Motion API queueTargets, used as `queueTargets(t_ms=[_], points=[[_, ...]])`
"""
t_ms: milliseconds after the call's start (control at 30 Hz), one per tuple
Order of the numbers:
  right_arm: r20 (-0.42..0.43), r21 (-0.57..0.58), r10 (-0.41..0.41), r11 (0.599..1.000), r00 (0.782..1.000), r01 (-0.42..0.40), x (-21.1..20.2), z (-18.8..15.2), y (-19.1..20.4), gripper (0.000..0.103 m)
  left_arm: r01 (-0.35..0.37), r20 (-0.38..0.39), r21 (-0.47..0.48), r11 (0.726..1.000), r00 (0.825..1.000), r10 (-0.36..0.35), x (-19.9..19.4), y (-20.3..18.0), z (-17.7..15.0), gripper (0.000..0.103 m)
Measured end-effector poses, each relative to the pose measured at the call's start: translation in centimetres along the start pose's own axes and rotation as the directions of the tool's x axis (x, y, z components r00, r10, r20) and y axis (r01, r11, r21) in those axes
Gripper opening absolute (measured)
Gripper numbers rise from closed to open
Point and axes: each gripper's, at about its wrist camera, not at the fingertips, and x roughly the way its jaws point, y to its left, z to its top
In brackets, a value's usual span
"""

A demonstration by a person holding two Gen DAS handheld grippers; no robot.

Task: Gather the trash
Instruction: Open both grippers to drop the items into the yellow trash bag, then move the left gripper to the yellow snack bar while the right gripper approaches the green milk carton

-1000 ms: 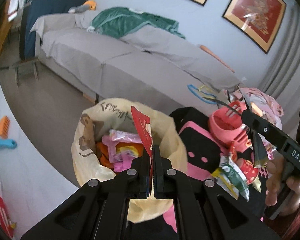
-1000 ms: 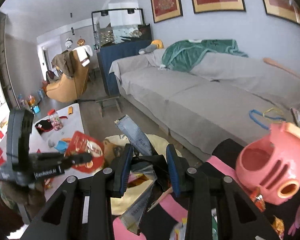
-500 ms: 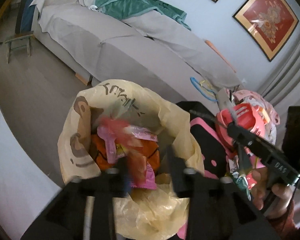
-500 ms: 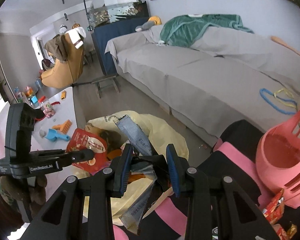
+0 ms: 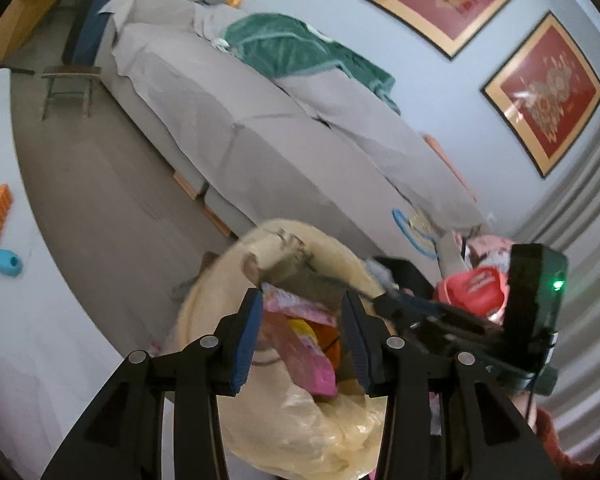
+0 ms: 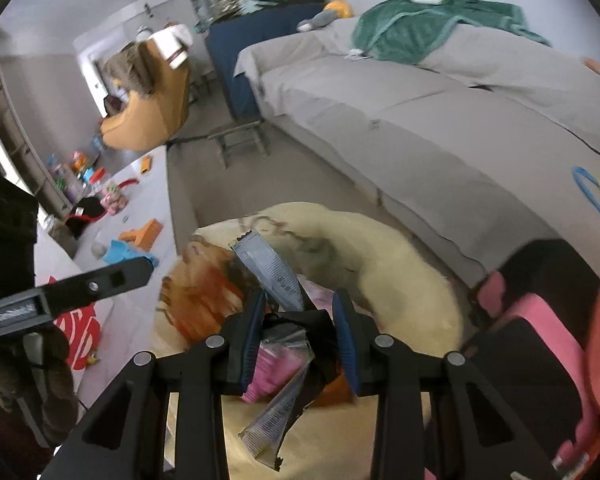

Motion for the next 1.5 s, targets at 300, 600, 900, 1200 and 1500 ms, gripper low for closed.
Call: queueTargets(t_ms=[300,600,900,1200,1500], points=[[-0.213,-0.068,-0.05,0.997,0.976,0.036,7.0,-0.5,2.2,0.034,-0.023,0.025,-0.029,0.999,0.999,0.024,-0.9,1.9,-0.3,0.043],[-0.146,-0.107,-0.106,0.99,0.984,0.091,4.4,-1.8,2.4,0.052,-0.06,0.017,-0.01,0.998,0.998,0.06,-0.4,1.2,-1.0,0.043],[0.016,-0.055,-0.149,0.987,0.989,0.149,-3.9,-3.1,0.8,0.052,-0.07,0.02,0.093,0.993,0.997,0.068,-0.4,-3.8,-2.0,0.044],[0.149,-0.035,-0.284,0.956,0.947,0.292,-13.4,-7.8,-1.2,0.052,0.01,-0.08,0.227,0.974,0.997,0.008,2.2,-12.1,-5.0,0.044],[0.152,0.104,-0.369,0.929,0.917,0.356,-19.2,-13.5,-7.0,0.052,0.099,-0.247,0.304,0.948,0.969,-0.022,6.1,-18.7,-10.4,0.044]])
